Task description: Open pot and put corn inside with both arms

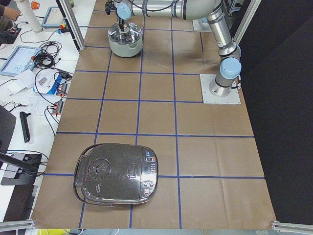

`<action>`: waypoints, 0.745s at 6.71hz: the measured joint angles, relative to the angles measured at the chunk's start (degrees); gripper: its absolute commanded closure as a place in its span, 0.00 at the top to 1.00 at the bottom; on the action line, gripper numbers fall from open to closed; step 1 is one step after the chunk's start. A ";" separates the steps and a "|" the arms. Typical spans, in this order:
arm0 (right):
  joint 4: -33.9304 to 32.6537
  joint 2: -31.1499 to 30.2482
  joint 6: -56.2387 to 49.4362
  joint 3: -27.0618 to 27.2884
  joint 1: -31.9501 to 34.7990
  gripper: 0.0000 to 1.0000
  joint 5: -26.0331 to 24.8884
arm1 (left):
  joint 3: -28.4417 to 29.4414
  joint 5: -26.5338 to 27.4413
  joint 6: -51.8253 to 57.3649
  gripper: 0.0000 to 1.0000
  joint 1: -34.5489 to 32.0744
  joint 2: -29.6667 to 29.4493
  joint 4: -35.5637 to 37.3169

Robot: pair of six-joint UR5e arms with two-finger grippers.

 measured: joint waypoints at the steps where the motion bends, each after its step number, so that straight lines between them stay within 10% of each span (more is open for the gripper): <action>1: 5.66 -4.91 0.13 -0.17 0.20 0.11 0.01 | 0.04 0.04 0.01 0.18 -0.12 0.12 -0.09; 5: 11.81 -11.32 13.33 -1.87 11.94 0.10 1.37 | -0.15 0.86 14.28 0.18 8.59 8.16 -8.06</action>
